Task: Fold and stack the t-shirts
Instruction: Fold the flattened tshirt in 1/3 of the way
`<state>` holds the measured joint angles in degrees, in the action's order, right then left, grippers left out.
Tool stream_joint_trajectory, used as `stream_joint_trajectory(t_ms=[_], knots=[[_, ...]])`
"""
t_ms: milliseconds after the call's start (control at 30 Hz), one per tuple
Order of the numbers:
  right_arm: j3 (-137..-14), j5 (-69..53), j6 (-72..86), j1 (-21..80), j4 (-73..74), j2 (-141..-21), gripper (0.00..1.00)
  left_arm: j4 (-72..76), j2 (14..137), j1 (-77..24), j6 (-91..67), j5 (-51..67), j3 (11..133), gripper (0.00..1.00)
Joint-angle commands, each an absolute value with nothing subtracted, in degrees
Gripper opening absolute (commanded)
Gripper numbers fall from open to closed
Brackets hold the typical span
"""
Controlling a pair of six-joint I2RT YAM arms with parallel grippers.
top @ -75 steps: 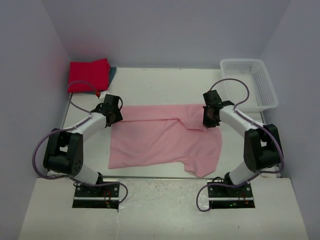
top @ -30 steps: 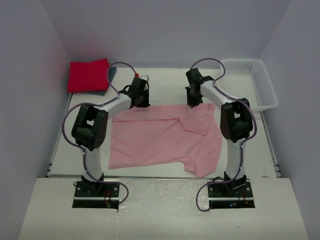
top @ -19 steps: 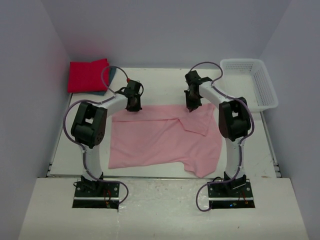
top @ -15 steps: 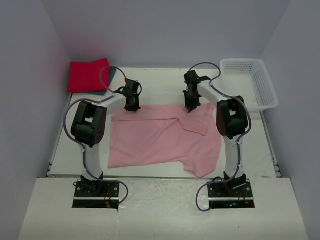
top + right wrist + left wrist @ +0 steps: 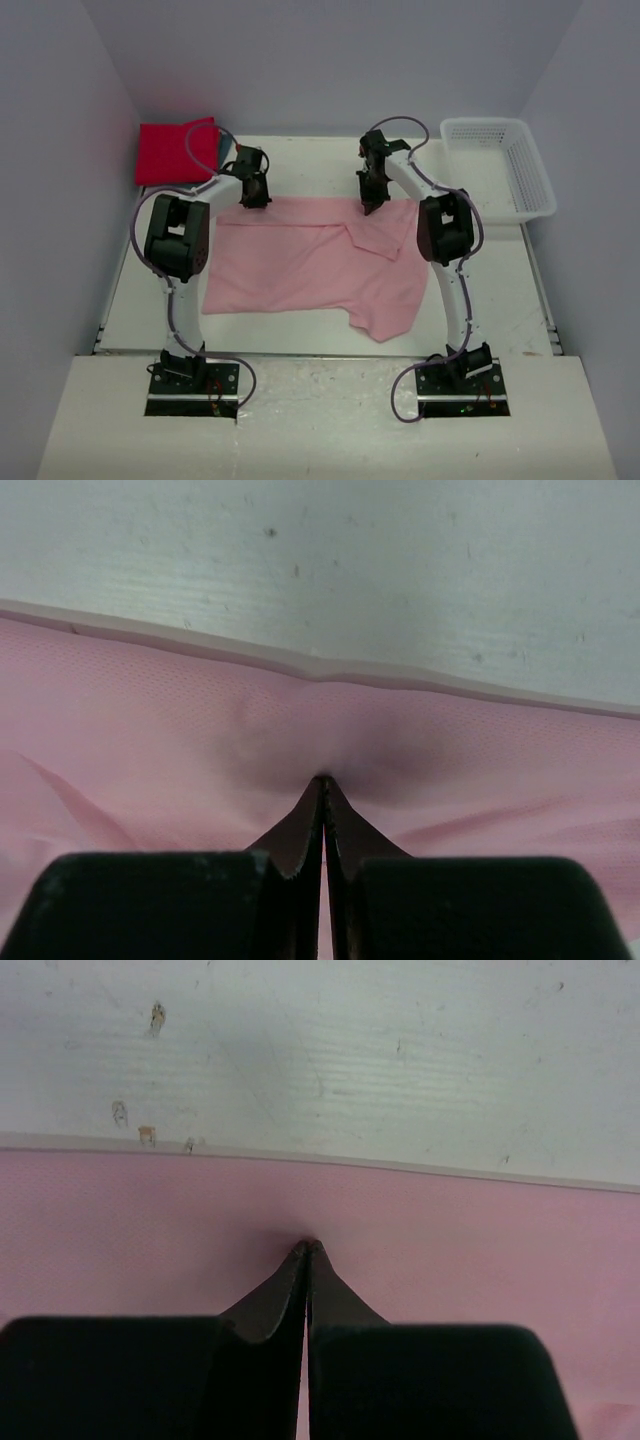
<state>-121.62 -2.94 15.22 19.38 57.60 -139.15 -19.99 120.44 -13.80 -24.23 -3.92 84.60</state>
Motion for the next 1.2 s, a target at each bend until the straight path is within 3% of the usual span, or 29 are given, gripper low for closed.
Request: stream_joint_trajectory(t_ms=[0,700,867,933,1000,1033,1167], knots=[[-128.66,-4.92,14.50,19.07,60.38,-142.46,0.00,-22.41,126.29,-12.92,-21.62,-3.17,87.35,0.00],[-140.09,-9.04,11.25,14.94,54.23,-142.91,0.04,-21.27,132.10,-11.87,-20.30,-1.93,95.01,0.00],[-140.81,-11.42,9.23,14.68,50.63,-137.30,0.06,-20.39,130.17,-11.87,-20.39,-3.42,94.05,0.00],[-138.45,-12.21,9.49,14.68,48.35,-131.61,0.13,-19.52,127.19,-11.95,-20.83,-4.74,92.56,0.00],[-136.50,-13.96,9.84,14.85,46.58,-127.29,0.27,-17.50,122.45,-12.22,-20.74,-5.89,90.01,0.14],[-135.02,-14.93,10.10,14.77,46.50,-125.18,0.29,-16.79,120.52,-12.30,-20.83,-6.41,89.04,0.28],[-128.25,-12.06,12.56,15.20,48.95,-108.70,0.38,-13.46,105.44,-15.63,-21.45,-9.57,81.42,0.49]])
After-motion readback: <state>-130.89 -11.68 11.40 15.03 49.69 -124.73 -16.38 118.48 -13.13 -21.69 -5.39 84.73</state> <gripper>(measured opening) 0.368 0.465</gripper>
